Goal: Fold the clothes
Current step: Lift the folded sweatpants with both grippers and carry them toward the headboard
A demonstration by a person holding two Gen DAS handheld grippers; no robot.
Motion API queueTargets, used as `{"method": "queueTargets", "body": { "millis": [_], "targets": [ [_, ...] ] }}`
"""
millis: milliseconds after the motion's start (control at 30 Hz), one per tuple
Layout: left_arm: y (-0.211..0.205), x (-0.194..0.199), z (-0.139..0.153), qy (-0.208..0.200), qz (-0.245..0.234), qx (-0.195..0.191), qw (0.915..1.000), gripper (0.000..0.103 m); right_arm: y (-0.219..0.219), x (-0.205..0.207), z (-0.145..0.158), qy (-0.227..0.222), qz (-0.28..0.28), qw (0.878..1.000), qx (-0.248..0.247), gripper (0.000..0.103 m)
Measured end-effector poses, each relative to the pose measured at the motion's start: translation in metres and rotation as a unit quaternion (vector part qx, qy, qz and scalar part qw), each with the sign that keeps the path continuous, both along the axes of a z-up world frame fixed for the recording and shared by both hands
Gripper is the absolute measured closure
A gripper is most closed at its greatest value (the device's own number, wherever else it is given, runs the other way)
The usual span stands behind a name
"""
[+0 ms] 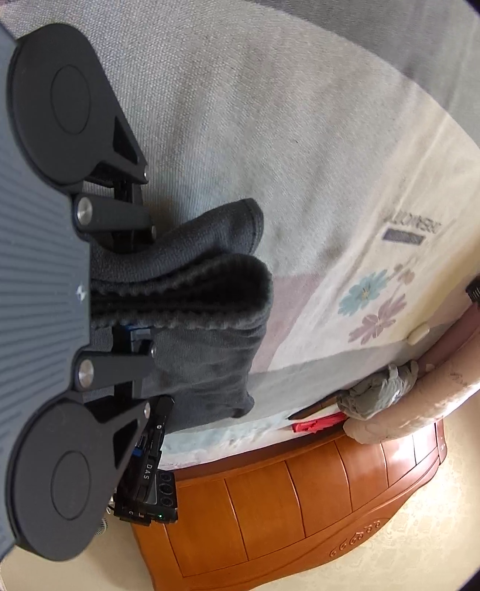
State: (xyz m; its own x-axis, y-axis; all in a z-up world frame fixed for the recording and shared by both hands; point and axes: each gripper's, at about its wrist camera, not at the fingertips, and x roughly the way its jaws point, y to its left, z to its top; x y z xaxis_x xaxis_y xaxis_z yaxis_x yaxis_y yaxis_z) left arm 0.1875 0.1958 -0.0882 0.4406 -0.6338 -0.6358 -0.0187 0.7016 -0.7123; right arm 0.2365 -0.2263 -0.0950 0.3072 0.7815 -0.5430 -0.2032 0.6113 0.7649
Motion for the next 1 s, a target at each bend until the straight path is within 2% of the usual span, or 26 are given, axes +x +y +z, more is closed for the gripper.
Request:
{"method": "queueTargets", "body": {
  "millis": [333,500,700,867,1000],
  "targets": [
    [-0.034,0.014,0.059,-0.057,-0.041,0.031,0.9971,0.077,-0.012,-0.021,0.033,-0.044,-0.008,0.999,0.010,0.088],
    [-0.074,0.034,0.080,-0.080,-0.079,0.046,0.9926,0.077,-0.050,-0.032,0.049,-0.064,-0.047,0.997,0.015,0.087],
    [-0.152,0.073,0.094,-0.096,-0.147,0.062,0.9825,0.077,-0.114,-0.049,0.068,-0.085,-0.115,0.990,-0.003,0.086],
    [-0.237,0.107,0.104,-0.116,-0.212,0.079,0.9672,0.077,-0.173,-0.068,0.078,-0.108,-0.177,0.978,-0.022,0.085],
    [-0.310,0.132,0.109,-0.127,-0.255,0.090,0.9543,0.078,-0.216,-0.079,0.078,-0.122,-0.234,0.964,-0.040,0.084]
  ]
}}
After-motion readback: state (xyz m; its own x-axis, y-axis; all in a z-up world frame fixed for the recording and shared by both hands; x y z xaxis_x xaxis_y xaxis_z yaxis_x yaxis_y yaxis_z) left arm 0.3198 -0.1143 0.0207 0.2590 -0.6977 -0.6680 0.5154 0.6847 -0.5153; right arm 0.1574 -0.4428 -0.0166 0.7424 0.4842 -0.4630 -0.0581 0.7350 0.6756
